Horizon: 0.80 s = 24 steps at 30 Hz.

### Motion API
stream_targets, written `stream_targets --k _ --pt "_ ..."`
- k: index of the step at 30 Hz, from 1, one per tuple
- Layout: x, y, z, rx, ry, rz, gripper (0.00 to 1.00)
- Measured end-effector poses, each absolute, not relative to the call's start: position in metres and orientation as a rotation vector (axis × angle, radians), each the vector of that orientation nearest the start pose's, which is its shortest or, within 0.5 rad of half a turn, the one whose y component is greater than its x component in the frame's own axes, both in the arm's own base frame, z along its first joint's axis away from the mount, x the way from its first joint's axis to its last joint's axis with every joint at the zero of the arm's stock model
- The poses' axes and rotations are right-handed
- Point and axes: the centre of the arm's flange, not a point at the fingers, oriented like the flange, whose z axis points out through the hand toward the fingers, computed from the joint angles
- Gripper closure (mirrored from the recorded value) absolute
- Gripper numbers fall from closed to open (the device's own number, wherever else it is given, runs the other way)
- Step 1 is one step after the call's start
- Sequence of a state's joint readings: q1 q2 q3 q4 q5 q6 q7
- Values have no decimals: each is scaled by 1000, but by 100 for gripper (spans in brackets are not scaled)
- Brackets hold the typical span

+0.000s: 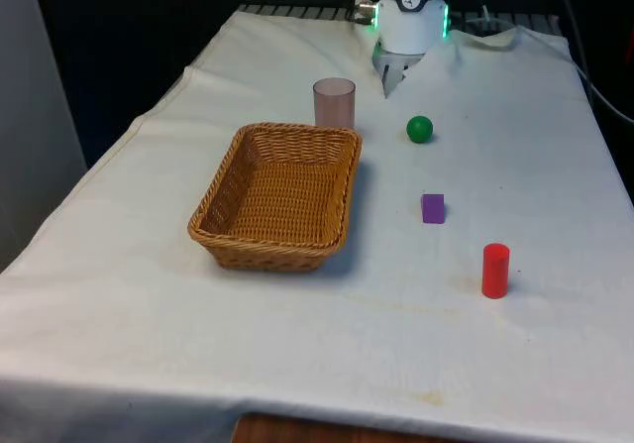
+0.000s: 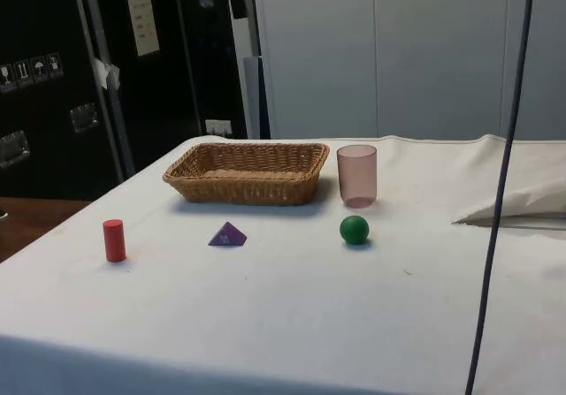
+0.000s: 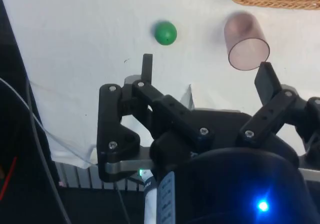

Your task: Pick up the triangular block and place it into the basket.

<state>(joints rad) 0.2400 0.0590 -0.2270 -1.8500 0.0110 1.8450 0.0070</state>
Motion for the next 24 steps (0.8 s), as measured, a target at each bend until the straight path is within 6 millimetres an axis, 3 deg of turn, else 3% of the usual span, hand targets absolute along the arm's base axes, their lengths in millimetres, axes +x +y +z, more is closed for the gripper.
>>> stream_targets --k 9,19,24 --pt "566 25 467 -3143 12 79 0" --pt "544 36 447 -3131 0 16 0" --pt "533 43 428 -3127 -7 -13 0"
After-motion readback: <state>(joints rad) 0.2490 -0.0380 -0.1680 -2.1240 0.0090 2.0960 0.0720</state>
